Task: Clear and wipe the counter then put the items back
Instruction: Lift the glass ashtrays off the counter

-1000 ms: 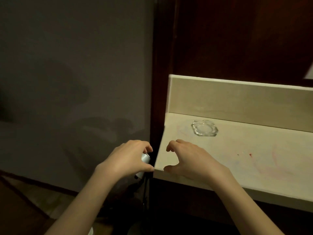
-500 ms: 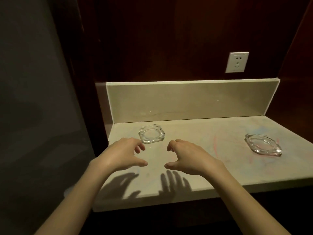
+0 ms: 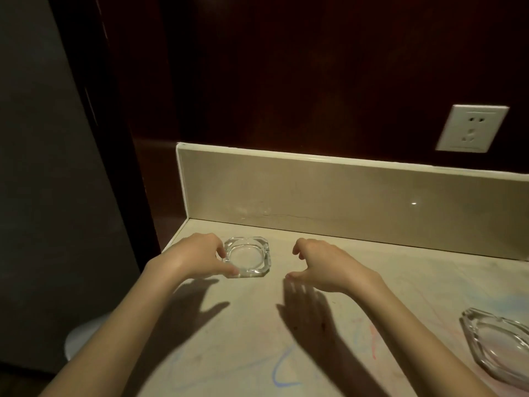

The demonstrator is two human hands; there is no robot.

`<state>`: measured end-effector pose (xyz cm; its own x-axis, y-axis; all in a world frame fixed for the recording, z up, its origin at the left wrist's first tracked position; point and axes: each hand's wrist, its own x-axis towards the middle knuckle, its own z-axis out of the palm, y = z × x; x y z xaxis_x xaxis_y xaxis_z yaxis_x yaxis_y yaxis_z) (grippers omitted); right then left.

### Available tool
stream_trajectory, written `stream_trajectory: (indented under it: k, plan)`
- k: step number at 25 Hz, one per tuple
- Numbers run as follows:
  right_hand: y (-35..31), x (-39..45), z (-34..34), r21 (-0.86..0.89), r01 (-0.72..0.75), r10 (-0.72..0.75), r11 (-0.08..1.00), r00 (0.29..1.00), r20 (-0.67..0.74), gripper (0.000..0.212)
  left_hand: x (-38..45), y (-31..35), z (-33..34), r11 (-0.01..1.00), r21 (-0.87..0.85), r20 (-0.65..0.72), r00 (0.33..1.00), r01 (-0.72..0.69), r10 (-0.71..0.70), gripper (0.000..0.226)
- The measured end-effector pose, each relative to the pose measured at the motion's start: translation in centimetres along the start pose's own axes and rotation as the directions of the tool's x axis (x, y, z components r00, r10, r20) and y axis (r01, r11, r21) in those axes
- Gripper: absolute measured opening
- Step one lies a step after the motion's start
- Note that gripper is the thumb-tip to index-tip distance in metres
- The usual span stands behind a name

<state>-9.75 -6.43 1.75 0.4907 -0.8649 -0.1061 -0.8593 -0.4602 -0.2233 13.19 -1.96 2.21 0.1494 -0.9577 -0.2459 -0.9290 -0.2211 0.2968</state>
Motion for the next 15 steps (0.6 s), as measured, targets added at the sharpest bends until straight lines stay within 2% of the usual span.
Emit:
stream_trajectory:
  k: [2,4,6,8,12,13,15]
  plan:
    - [0.4,2.3,0.2,0.07,0.002,-0.004,0.998,1.0,0.029,0.056,1.1,-0.4,0.0,0.994,-0.075,0.014,0.997,0.083,-0.082,0.05]
    - [0.5,4.7,0.6,0.196,-0.008,-0.006,0.98,0.998,0.068,0.053,2.5,-0.8,0.2,0.952,-0.274,0.053,0.991,0.135,-0.125,0.046]
    - [0.4,6.9,1.1,0.419,-0.067,-0.001,0.906,0.987,0.159,0.043,4.1,-1.3,0.4,0.877,-0.445,0.062,0.983,0.18,-0.17,0.044]
    - [0.6,8.6,1.7,0.579,-0.173,0.027,0.797,0.967,0.252,0.038,5.5,-1.8,0.5,0.834,-0.512,0.059,0.977,0.207,-0.206,0.047]
    - [1.0,11.0,2.9,0.665,-0.292,0.083,0.688,0.941,0.328,0.041,7.7,-2.0,1.6,0.772,-0.587,0.12,0.97,0.242,-0.213,0.038]
    - [0.8,11.4,3.2,0.662,-0.299,0.081,0.687,0.937,0.34,0.036,8.2,-2.1,1.9,0.767,-0.591,0.131,0.968,0.249,-0.213,0.036]
    - [0.4,12.1,3.9,0.603,-0.269,0.084,0.751,0.945,0.316,0.026,9.0,-2.1,2.4,0.794,-0.56,0.124,0.972,0.235,-0.201,0.029]
